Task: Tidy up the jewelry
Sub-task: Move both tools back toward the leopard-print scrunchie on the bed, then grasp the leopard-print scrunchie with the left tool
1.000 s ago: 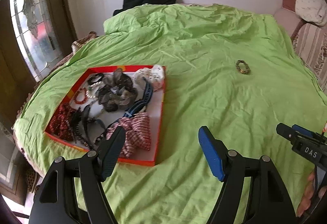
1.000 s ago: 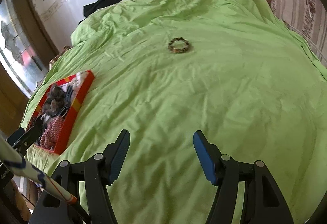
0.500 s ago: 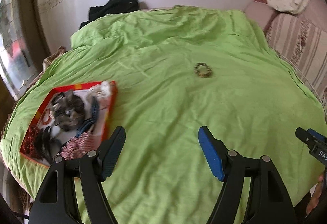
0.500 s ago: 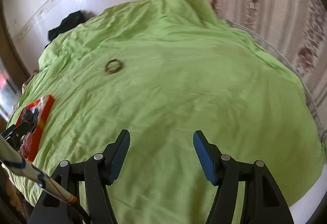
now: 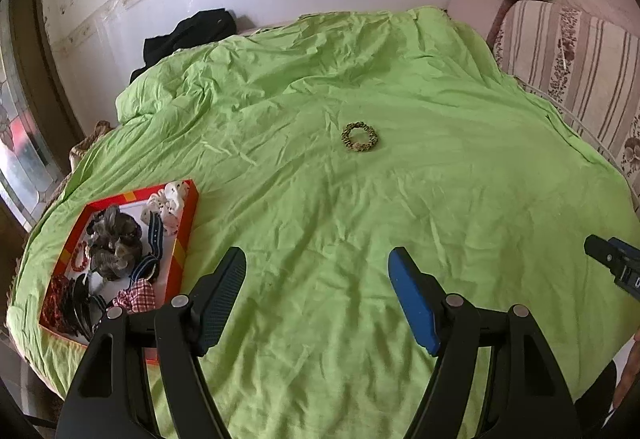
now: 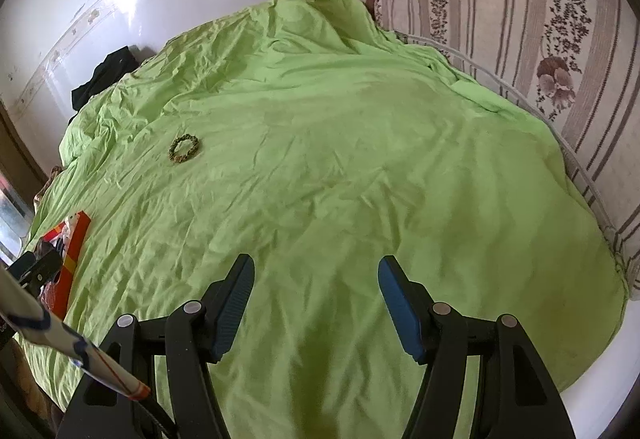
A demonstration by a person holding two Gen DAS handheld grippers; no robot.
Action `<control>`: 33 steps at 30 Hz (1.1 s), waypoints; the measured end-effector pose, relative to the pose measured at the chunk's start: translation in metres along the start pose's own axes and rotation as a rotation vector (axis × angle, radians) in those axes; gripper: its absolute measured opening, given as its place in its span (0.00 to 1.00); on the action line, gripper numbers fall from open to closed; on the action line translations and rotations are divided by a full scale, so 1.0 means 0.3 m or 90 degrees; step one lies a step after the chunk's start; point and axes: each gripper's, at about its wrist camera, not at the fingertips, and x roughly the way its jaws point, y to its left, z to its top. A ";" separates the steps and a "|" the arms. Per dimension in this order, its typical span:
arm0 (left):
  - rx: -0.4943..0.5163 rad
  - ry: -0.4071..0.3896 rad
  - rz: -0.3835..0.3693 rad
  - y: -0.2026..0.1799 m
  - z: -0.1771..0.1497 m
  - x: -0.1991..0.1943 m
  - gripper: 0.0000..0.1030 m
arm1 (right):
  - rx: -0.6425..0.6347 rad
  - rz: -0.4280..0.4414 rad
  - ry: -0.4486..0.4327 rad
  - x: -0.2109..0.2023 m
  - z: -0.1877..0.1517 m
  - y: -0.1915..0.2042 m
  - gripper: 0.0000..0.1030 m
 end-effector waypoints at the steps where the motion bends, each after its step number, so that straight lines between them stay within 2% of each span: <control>1: -0.006 0.003 -0.002 0.010 -0.001 0.004 0.71 | -0.005 0.000 0.001 0.002 -0.002 0.010 0.67; 14: -0.034 0.019 0.001 0.084 -0.026 0.038 0.71 | -0.024 0.001 0.017 0.030 0.003 0.070 0.67; 19: -0.026 0.017 -0.012 0.112 0.004 0.058 0.71 | -0.041 0.036 0.043 0.092 0.062 0.132 0.67; 26: -0.014 0.032 0.009 0.171 0.100 0.209 0.71 | -0.084 0.059 0.056 0.277 0.232 0.255 0.67; 30: -0.032 0.057 -0.030 0.183 0.193 0.355 0.71 | -0.086 0.070 0.076 0.397 0.305 0.293 0.67; 33: -0.027 0.055 -0.055 0.162 0.272 0.463 0.71 | -0.066 0.086 0.083 0.446 0.314 0.291 0.67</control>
